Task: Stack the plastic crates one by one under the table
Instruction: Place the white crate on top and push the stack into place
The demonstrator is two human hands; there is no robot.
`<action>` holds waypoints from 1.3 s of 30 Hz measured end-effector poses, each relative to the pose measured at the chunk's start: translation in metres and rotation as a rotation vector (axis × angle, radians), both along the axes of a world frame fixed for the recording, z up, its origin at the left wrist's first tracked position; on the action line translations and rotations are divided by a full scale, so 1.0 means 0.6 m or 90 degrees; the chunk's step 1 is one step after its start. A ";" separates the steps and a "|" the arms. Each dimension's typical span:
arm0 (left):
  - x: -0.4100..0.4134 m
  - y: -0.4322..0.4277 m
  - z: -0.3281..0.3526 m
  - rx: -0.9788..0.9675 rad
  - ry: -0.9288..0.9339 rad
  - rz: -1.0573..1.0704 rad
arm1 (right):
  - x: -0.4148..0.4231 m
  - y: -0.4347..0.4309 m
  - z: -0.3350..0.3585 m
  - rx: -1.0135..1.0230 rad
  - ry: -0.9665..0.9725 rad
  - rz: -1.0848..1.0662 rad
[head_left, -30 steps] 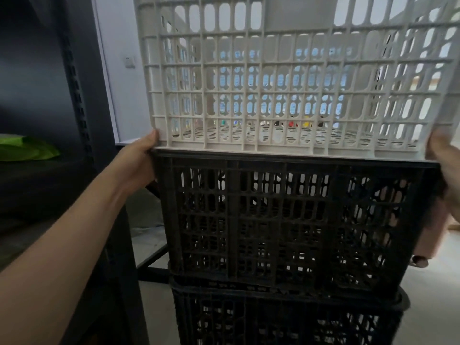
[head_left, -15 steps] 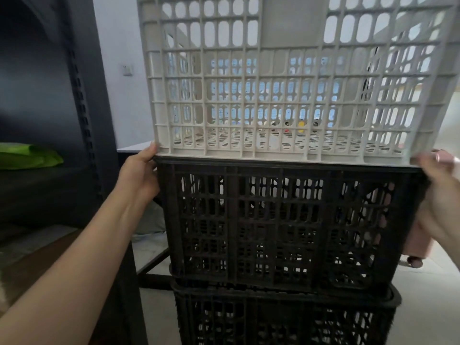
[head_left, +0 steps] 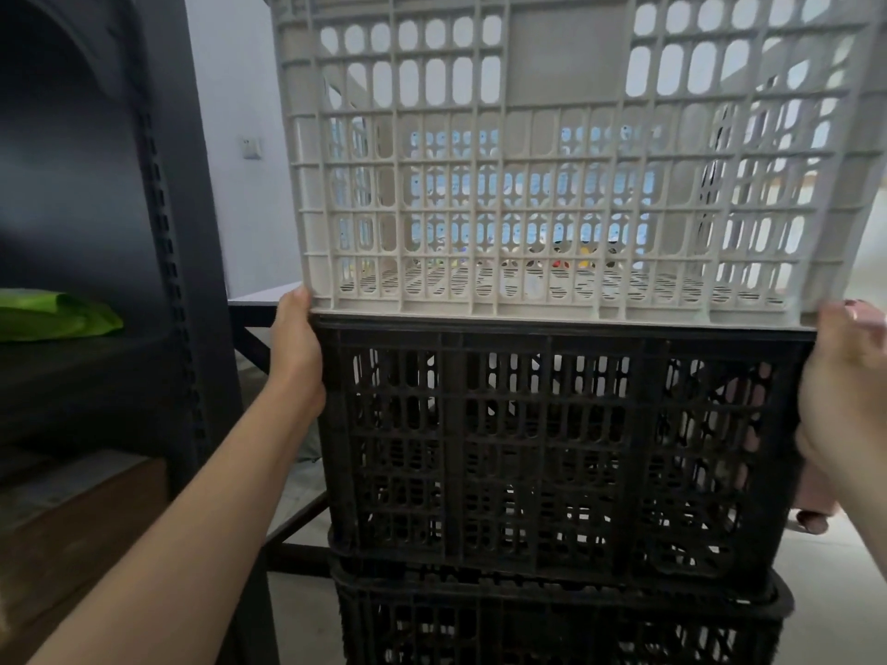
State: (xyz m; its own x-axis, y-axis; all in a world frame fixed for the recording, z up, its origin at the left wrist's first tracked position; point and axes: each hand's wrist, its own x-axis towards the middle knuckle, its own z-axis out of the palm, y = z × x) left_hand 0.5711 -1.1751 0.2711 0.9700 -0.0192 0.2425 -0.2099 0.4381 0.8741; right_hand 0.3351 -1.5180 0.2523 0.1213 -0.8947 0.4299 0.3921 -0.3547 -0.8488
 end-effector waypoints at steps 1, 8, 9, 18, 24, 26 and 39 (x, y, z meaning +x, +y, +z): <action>0.000 -0.004 0.001 0.024 -0.007 0.022 | -0.001 0.001 -0.001 -0.008 -0.003 0.001; -0.003 -0.033 -0.004 0.026 -0.081 0.207 | -0.010 0.006 0.001 0.011 -0.002 0.098; -0.001 -0.031 -0.006 0.009 -0.102 0.197 | -0.014 0.005 -0.001 0.010 0.002 0.126; -0.032 0.023 -0.288 0.291 -0.078 -0.065 | -0.065 -0.017 -0.231 0.036 0.280 0.302; -0.041 0.021 -0.364 0.474 -0.102 0.007 | -0.091 -0.037 -0.338 0.040 0.352 0.369; -0.043 0.025 -0.376 0.475 -0.107 -0.013 | -0.103 -0.050 -0.340 0.018 0.428 0.417; -0.041 0.044 -0.353 0.635 -0.162 -0.110 | -0.090 -0.081 -0.364 -0.062 0.528 0.349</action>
